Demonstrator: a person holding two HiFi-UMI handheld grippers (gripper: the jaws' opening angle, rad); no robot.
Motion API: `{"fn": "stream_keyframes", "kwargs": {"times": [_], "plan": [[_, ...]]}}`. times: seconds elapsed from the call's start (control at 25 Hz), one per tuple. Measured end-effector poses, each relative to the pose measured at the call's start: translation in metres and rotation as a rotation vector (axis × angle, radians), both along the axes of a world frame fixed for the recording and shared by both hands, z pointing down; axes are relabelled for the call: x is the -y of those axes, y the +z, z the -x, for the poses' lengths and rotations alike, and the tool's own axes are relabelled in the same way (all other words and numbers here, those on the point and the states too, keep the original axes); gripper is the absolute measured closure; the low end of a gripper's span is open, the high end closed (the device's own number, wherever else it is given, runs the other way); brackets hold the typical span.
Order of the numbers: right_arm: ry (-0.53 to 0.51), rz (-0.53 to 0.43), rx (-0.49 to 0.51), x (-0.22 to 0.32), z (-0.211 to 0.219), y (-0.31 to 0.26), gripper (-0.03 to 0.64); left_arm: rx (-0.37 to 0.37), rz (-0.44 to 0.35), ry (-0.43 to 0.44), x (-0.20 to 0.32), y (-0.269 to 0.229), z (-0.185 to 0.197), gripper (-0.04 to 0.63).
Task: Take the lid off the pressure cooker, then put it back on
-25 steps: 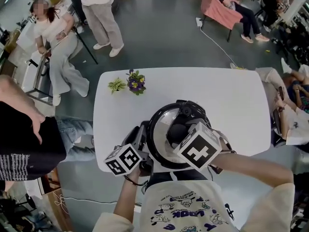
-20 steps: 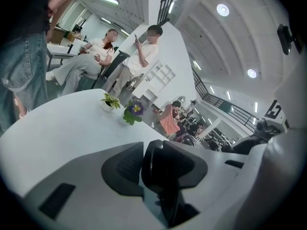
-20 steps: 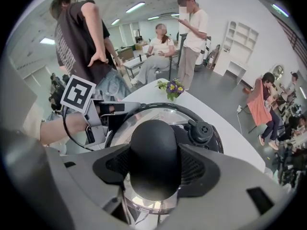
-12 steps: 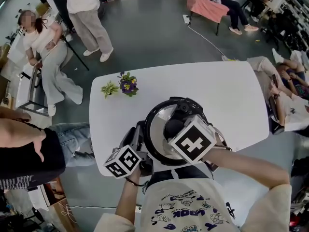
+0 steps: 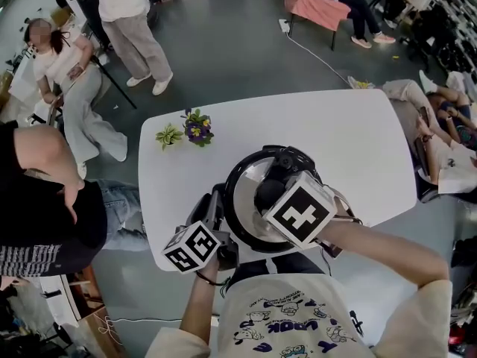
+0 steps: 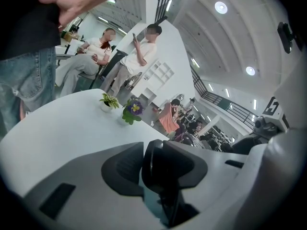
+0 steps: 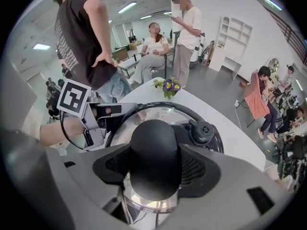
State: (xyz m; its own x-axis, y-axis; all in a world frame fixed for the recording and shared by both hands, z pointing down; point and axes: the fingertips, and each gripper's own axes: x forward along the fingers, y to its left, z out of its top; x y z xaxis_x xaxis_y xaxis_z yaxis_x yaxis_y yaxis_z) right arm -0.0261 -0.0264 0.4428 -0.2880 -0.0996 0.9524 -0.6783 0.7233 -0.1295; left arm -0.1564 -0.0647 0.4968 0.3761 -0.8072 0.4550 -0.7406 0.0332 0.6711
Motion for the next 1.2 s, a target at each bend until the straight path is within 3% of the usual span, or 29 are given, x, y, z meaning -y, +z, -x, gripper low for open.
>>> {"fn": "stream_keyframes", "kwargs": {"times": [0.44, 1.2], "plan": [[-0.045, 0.036, -0.031, -0.003, 0.001, 0.001, 0.314, 0.015, 0.0, 0.004, 0.0, -0.001, 0.0, 0.459], [-0.064, -0.039, -0.026, 0.009, 0.003, 0.0, 0.322, 0.106, -0.038, 0.038, -0.003, -0.002, 0.003, 0.466]]}}
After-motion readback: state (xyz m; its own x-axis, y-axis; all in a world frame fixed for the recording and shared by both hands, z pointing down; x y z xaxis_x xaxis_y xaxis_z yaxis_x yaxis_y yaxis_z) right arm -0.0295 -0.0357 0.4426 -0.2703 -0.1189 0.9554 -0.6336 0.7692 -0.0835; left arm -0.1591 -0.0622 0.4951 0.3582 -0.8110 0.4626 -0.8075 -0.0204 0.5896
